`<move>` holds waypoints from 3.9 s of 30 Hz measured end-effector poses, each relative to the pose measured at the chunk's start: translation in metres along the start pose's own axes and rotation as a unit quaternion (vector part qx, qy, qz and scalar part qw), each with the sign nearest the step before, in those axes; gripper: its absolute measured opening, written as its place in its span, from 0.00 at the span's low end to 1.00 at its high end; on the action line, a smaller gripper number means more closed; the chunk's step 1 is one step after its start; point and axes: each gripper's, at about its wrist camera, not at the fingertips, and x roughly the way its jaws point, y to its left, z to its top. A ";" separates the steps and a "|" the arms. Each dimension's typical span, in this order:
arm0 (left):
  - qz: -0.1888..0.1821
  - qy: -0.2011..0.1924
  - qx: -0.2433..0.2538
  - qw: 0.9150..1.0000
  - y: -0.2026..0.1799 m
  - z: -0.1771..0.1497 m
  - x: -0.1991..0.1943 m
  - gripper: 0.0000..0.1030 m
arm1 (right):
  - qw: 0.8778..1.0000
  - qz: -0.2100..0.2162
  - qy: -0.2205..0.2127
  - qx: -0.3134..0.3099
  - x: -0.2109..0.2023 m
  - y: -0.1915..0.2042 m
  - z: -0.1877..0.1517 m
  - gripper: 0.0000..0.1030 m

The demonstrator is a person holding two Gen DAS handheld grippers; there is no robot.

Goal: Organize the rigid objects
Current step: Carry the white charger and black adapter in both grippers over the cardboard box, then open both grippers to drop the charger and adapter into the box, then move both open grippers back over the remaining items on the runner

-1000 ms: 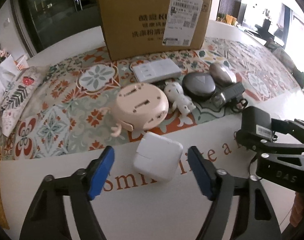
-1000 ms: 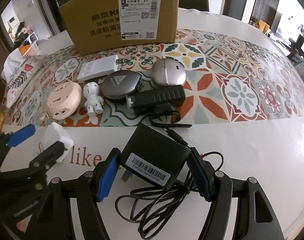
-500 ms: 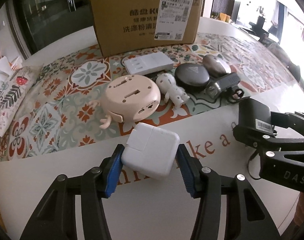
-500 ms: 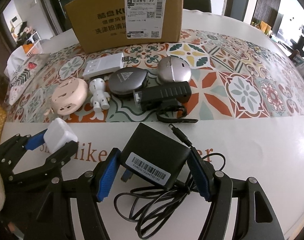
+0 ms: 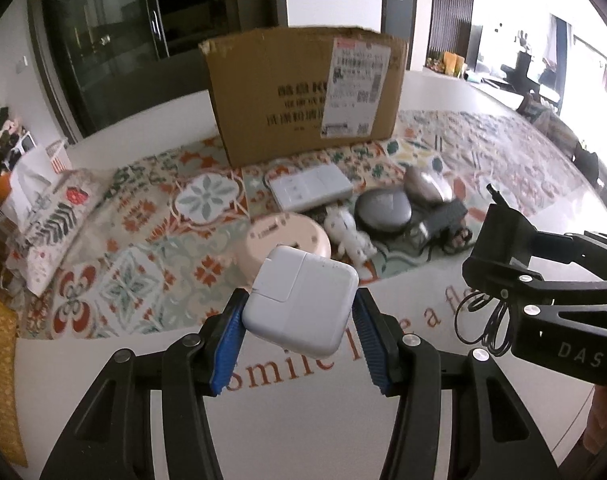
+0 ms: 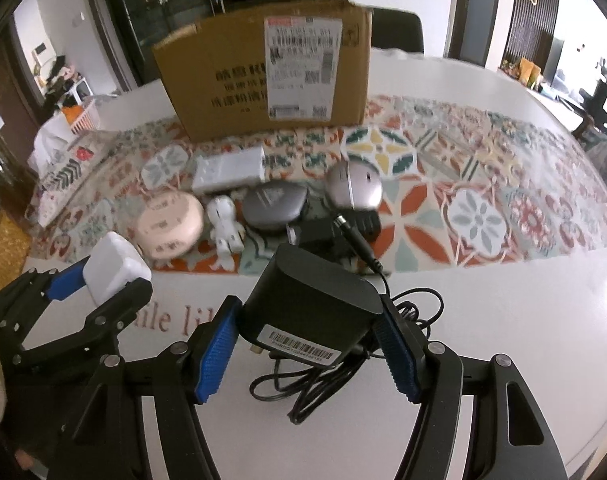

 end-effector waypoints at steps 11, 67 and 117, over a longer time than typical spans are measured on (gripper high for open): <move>0.007 -0.053 -0.013 0.999 0.006 0.053 -0.035 0.51 | 0.998 0.013 -0.069 -0.006 -0.041 0.001 0.037 0.65; -0.006 0.005 -0.049 0.999 0.062 0.282 0.068 0.51 | 0.990 0.108 -0.082 -0.032 0.031 -0.013 0.301 0.65; 0.107 -0.067 -0.029 0.992 0.041 0.162 -0.039 0.99 | 0.991 -0.015 -0.130 -0.001 -0.060 -0.004 0.174 0.82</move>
